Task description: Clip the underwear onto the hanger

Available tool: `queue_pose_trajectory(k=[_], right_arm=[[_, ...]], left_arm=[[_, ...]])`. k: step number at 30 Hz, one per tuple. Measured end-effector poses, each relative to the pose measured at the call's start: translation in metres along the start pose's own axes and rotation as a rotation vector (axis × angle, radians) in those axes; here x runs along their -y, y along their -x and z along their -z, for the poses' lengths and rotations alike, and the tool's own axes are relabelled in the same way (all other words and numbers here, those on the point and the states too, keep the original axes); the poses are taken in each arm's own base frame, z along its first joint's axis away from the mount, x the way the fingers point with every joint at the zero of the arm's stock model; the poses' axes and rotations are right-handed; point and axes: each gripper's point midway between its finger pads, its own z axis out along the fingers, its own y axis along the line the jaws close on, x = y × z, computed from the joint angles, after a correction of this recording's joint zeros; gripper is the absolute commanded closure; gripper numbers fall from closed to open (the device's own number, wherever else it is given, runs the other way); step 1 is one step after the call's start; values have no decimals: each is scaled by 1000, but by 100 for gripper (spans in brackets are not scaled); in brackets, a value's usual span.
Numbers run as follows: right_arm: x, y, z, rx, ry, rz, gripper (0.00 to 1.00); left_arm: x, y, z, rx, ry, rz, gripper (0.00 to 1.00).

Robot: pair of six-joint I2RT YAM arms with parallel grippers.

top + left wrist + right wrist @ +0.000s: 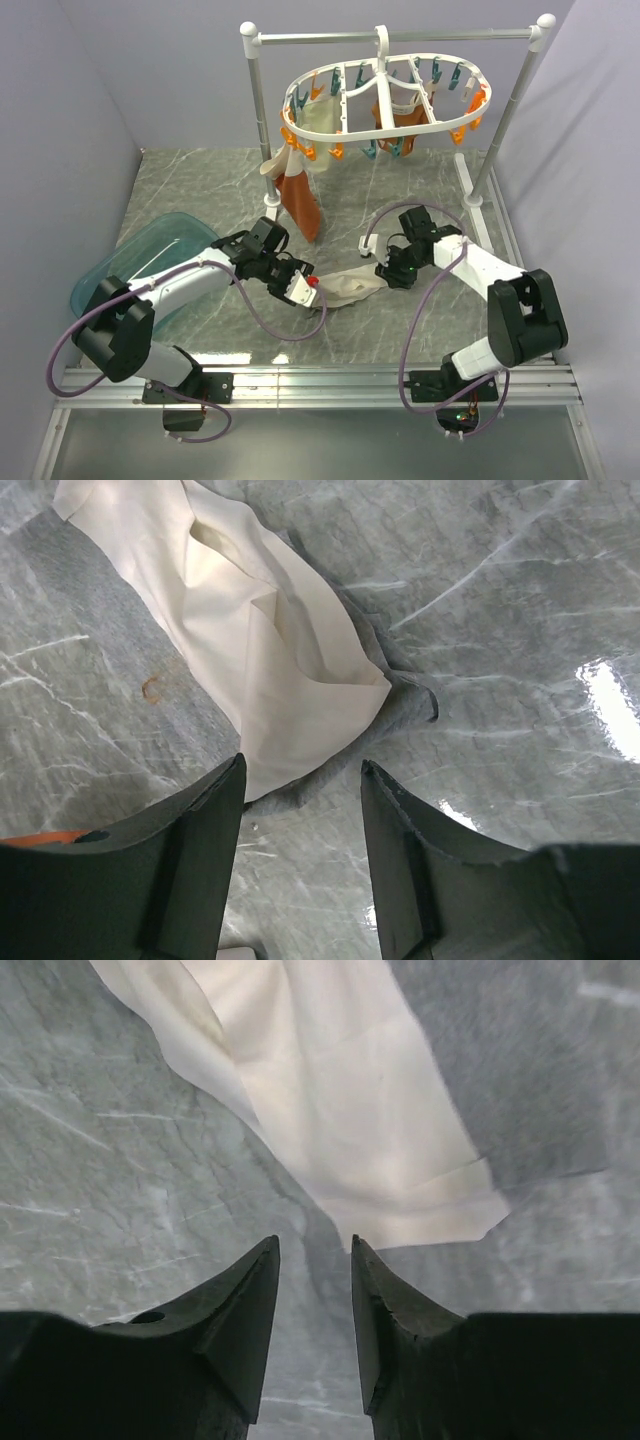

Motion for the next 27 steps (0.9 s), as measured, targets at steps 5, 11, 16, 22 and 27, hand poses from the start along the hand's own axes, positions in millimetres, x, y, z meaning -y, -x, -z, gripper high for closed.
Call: queue_pose_trajectory(k=[5,11,16,22,27], right_arm=[[3,-12,-10,-51,-18,-94,58],[9,-20,-28,-108,-2,-180,61],[21,-12,-33,-106,-26,-201,81],[26,-5,-38,-114,-52,-197,100],[19,-3,-34,-109,-35,-206,100]], left_arm=[[1,-2,-2,-1,-6,2,44],[1,-2,-2,-2,-9,3,42],[1,-2,-3,-2,-9,-4,42],[1,-2,-2,1,-11,-13,43],[5,3,-4,9,-32,-22,52]])
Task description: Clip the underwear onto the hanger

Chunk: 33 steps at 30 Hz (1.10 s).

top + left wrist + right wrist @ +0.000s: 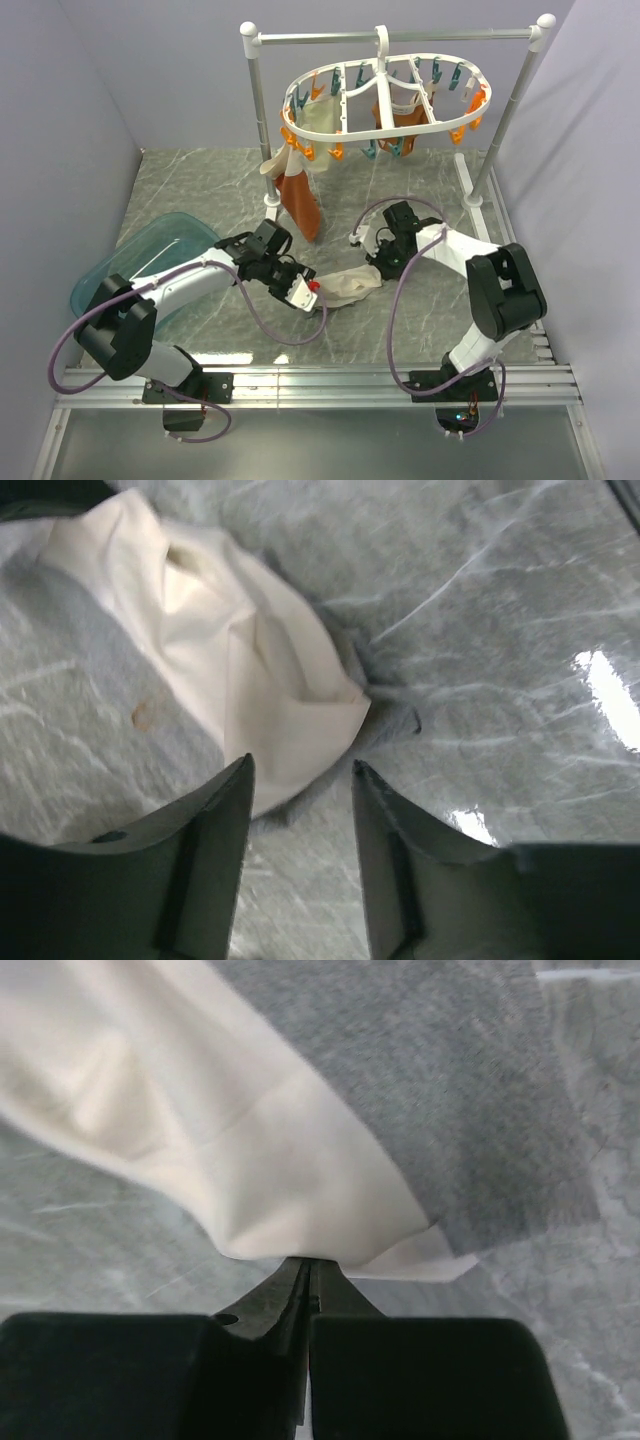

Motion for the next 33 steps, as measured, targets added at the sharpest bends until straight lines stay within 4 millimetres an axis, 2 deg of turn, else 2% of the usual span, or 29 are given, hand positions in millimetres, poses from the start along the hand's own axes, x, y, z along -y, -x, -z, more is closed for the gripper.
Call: queue_pose_trajectory(k=[2,3,6,9,12,19,27,33], right_arm=[[-6,1,7,9,12,-6,100],[-8,3,12,18,15,-7,100],[-16,12,32,62,13,-3,100],[-20,21,48,106,5,2,100],[-23,26,55,127,8,-3,100],[-27,25,60,127,37,-33,100],[-19,27,75,166,26,-104,100],[-6,24,105,240,-32,-195,100]], left_arm=[[3,6,-4,3,-16,-24,62],[5,9,-7,3,-24,-41,64],[9,18,-14,6,-47,-83,65],[10,21,-17,-3,-54,-107,60],[13,12,-23,-27,-74,-111,57],[24,-10,-36,-79,-135,-92,58],[13,-8,-36,-84,-116,-93,83],[4,3,-26,-75,-72,-69,98]])
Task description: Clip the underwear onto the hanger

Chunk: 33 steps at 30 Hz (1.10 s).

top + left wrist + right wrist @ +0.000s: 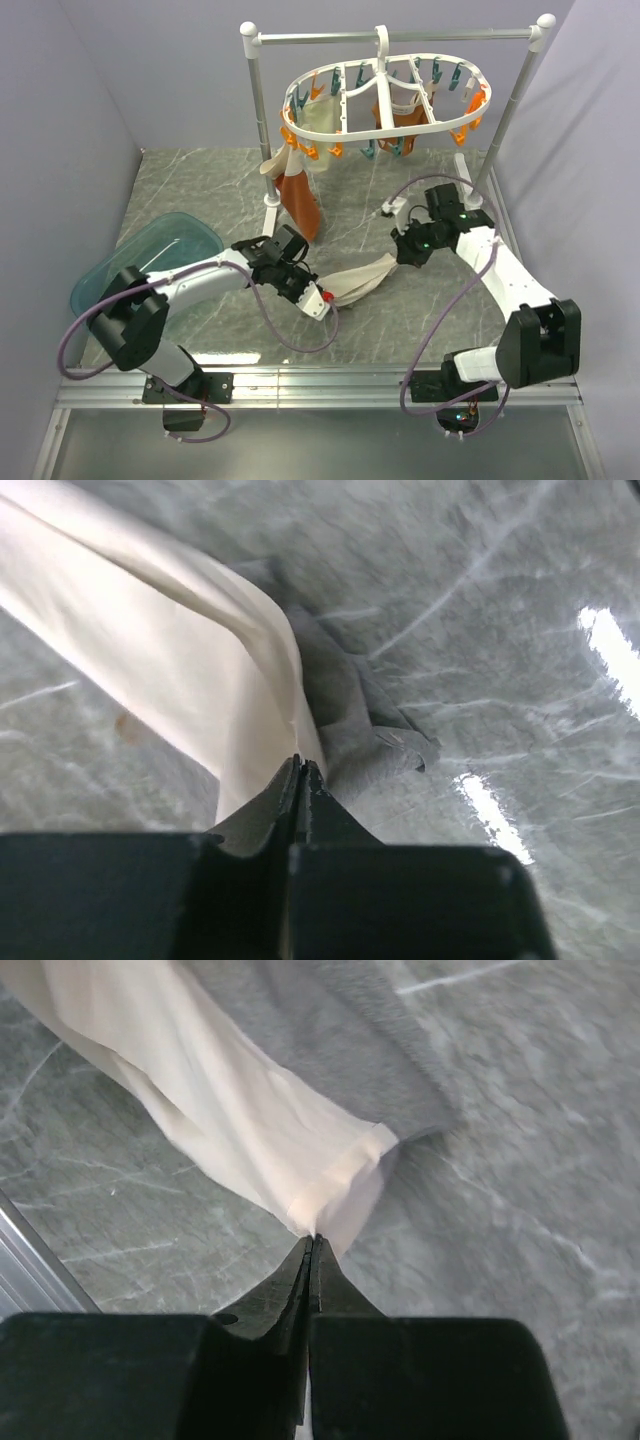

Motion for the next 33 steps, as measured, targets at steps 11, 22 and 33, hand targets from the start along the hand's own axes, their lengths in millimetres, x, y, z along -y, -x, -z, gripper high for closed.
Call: queue_pose_trajectory(k=[11,22,33], right_arm=[[10,-5,72,134,-171,-113,100],[-39,3,145,326,-349,-30,100],[-59,-11,156,316,-366,-163,100]], left_arm=[[-36,39,75,104,286,233,100],[-28,140,152,381,462,351,100],[-16,158,159,512,386,602,100]])
